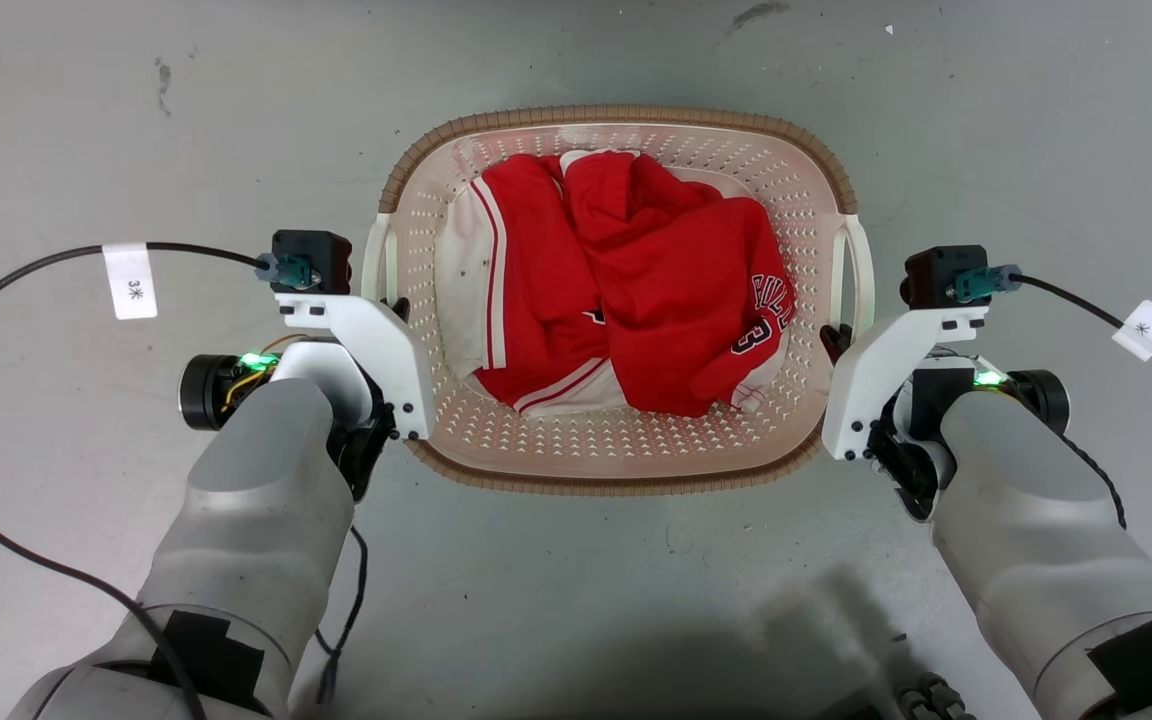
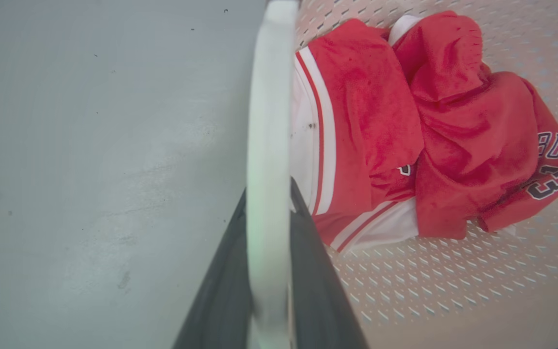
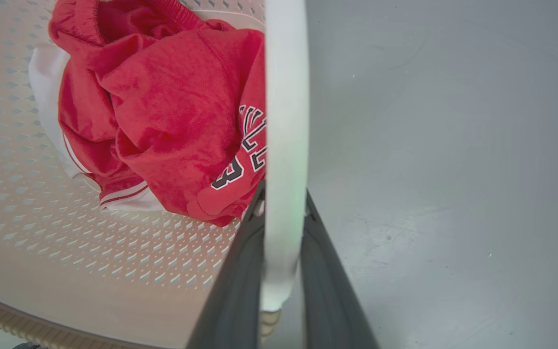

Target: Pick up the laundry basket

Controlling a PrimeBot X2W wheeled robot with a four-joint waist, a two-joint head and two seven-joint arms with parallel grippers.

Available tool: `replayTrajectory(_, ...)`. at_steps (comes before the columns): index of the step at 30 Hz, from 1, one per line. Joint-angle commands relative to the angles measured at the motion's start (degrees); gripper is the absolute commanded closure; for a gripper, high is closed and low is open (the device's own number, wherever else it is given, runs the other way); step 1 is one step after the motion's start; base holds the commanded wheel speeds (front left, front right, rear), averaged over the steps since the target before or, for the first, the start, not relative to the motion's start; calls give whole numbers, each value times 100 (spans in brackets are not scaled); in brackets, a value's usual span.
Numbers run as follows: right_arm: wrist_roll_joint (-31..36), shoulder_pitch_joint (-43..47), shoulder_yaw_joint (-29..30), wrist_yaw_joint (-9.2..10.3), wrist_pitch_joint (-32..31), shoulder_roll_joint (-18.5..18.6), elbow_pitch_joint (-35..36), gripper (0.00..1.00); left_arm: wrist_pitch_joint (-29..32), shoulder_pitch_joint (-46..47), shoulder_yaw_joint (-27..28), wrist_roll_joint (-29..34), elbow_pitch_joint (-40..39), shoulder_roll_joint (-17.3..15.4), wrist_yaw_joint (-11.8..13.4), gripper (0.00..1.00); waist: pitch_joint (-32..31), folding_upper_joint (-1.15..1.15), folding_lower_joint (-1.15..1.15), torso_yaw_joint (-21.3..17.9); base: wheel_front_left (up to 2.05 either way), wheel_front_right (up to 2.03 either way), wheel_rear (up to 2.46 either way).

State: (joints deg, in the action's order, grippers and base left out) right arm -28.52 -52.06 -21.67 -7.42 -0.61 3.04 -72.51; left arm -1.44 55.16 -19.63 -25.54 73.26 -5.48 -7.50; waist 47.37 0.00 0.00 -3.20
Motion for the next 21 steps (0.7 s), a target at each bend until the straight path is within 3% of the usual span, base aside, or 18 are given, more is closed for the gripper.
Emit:
replayTrajectory(1, -39, -12, -65, -13, -16, -27, 13, 100, -6, 24, -24, -46, 6, 48, 5, 100, -2, 0, 0, -1, 0, 0, 0)
replayTrajectory(11, -485, 55, -583, -31, -403, -70, 178, 100, 309, -96, -298, -285, -3, 108, -3, 100, -261, 0, 0, -14, 0, 0, 0)
replayTrajectory(21, -869, 215, -1091, -42, -1206, -100, 154, 100, 943, -430, -510, -715, 0, 198, -25, 100, -1221, 0, 0, 3, 0, 0, 0)
